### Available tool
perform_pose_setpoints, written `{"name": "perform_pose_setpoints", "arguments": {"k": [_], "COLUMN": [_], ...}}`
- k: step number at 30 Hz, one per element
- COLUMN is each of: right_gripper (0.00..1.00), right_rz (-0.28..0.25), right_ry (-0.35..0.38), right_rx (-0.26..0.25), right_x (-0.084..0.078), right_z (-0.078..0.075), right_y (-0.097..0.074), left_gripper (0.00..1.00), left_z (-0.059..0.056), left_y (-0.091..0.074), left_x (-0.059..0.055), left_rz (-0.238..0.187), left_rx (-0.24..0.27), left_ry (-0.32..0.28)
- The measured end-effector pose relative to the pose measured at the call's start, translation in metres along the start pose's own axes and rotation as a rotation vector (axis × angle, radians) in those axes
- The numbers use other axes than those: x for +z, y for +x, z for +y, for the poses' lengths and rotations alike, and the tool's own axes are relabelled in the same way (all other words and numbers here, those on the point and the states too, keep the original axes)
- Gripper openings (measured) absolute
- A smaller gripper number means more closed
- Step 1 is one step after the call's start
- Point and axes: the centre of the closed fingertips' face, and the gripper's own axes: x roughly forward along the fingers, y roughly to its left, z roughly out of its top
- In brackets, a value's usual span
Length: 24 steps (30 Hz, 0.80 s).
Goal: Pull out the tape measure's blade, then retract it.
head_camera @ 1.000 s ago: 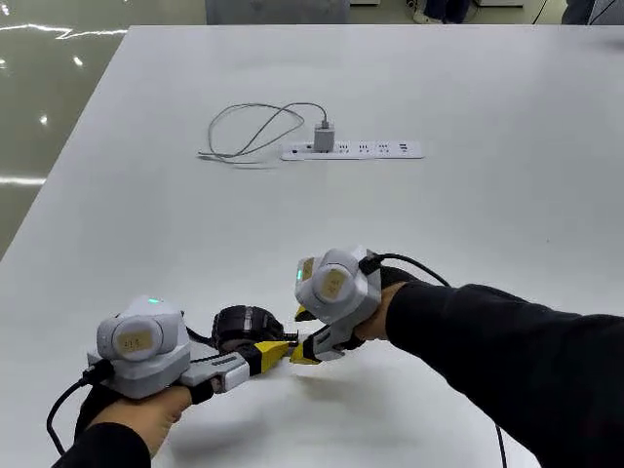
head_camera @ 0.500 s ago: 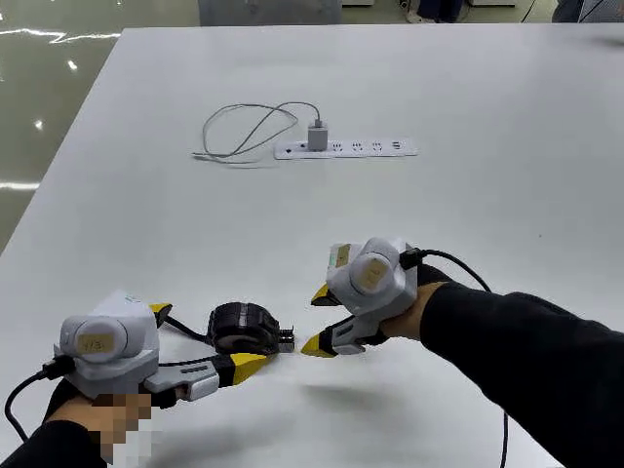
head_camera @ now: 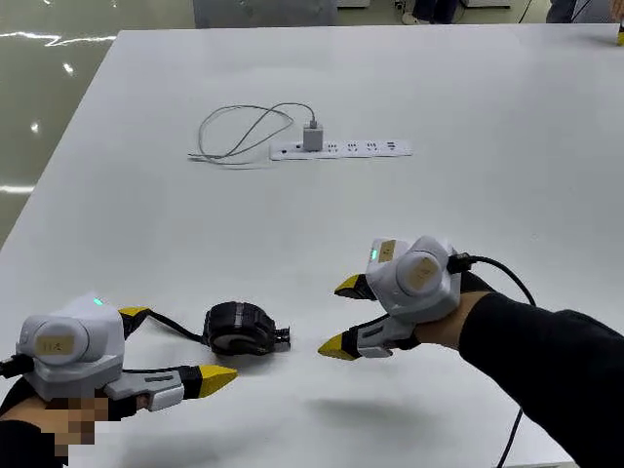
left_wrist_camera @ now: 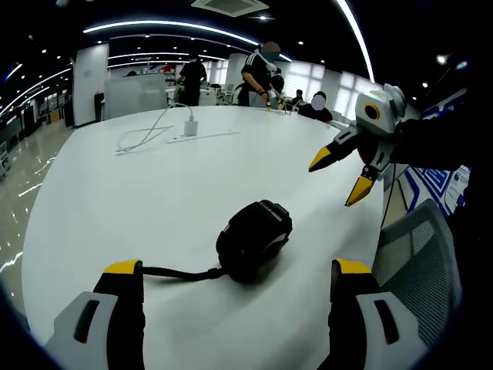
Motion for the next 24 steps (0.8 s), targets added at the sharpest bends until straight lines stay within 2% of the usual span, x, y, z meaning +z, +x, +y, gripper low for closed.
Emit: {"name": "perform_pose_setpoints", "arguments": {"k": [5, 8, 11, 15, 16, 18, 20, 21, 24], "right_gripper": [0.51, 0.52, 0.54, 0.57, 0.58, 0.58, 0.59, 0.59, 0.62], "right_rz": [-0.021, -0.019, -0.011, -0.017, -0.023, -0.029, -0.036, -0.042, -0.042], "right_ry": [0.023, 0.030, 0.029, 0.053, 0.060, 0.081, 0.092, 0.098, 0.104], "right_rx": [-0.018, -0.026, -0.039, -0.057, -0.065, -0.074, -0.087, -0.090, -0.106], "right_x": [-0.009, -0.017, -0.025, -0.033, -0.035, -0.039, -0.045, -0.048, -0.056], "right_z": [0.000, 0.000, 0.001, 0.000, 0.000, 0.000, -0.002, -0.003, -0.004], "right_y": [-0.010, -0.016, -0.023, -0.032, -0.035, -0.040, -0.046, -0.049, -0.055], "left_gripper": [0.99, 0.99, 0.99, 0.99, 0.99, 0.99, 0.99, 0.99, 0.99], "left_z": [0.002, 0.002, 0.000, 0.003, 0.006, 0.014, 0.012, 0.014, 0.016], "left_y": [-0.007, -0.011, -0.016, -0.018, -0.018, -0.020, -0.022, -0.024, -0.028], "left_x": [-0.004, -0.008, -0.007, -0.007, -0.010, -0.020, -0.020, -0.018, -0.015], "left_rz": [0.020, 0.036, 0.018, 0.014, 0.025, 0.080, 0.067, 0.052, 0.040], "left_rx": [0.010, -0.004, -0.028, -0.026, -0.025, 0.004, -0.022, -0.018, -0.017], "left_ry": [0.054, 0.053, 0.062, 0.080, 0.094, 0.141, 0.112, 0.105, 0.089]}}
